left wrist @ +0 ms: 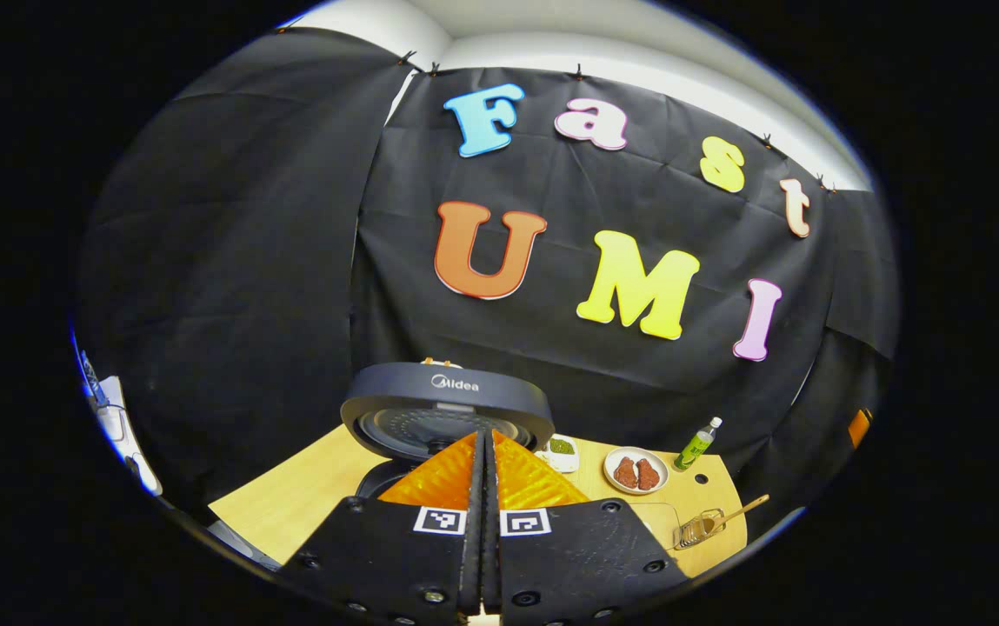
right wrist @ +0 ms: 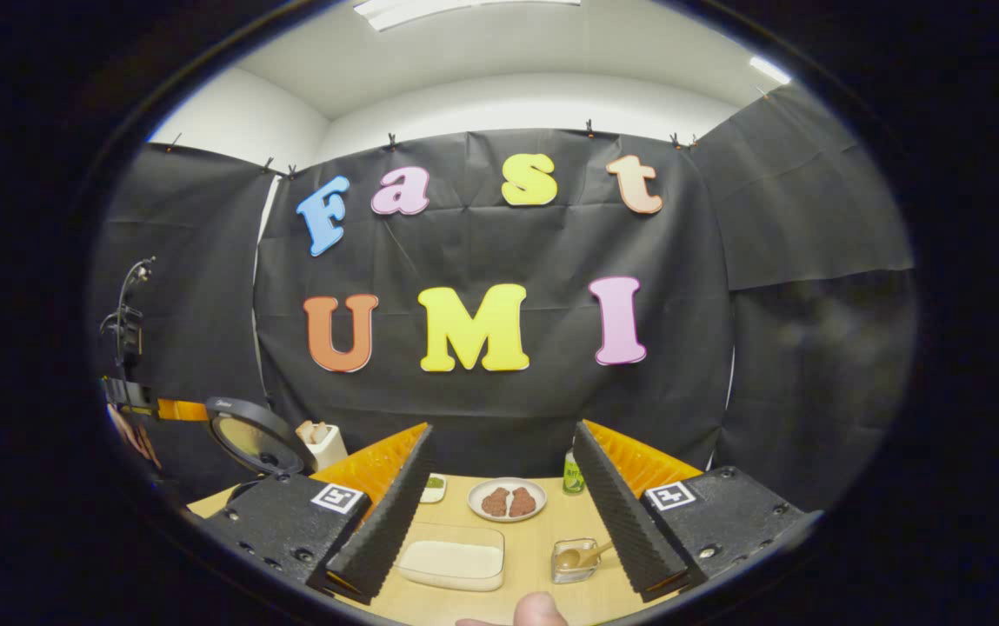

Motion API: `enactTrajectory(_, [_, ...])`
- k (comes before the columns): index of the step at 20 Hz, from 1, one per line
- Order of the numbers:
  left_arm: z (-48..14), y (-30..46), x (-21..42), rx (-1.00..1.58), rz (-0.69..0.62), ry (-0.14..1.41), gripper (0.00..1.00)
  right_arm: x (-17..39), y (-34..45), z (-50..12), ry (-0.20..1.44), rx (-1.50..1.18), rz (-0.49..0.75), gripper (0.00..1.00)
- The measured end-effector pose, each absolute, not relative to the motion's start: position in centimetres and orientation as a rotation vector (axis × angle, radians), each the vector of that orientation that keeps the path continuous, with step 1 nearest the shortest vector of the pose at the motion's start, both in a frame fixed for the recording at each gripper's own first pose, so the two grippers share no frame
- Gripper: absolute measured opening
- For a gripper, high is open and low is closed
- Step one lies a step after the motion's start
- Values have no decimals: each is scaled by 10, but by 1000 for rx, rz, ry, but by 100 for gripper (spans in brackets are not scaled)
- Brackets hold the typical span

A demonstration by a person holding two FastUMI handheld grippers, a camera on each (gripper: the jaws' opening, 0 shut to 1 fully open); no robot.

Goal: Close the left gripper, press the button to open the rice cooker; take a wooden spoon from the chopstick holder with the right hand, scoop a spoonful of rice and pour it into the rice cooker, then put the wooden spoon back into the chopstick holder.

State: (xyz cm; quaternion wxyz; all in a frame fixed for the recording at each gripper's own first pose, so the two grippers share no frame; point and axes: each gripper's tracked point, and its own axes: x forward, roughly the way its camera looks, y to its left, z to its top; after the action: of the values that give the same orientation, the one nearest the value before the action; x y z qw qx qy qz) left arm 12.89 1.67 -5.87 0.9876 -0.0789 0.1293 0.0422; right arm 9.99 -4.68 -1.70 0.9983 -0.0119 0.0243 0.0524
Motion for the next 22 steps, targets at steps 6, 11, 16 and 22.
enactTrajectory(6, [-27,-9,85,-161,-1,186,14,69,-39,-15,44,-33,112,99])
enactTrajectory(11, [-12,-15,45,-144,-19,139,100,38,-38,-15,48,-50,89,99])
enactTrajectory(16, [-16,-15,9,-67,-33,111,94,10,-45,-21,70,-56,44,100])
enactTrajectory(22, [-16,-16,-4,37,-98,45,94,-1,-65,-58,152,-70,-5,99])
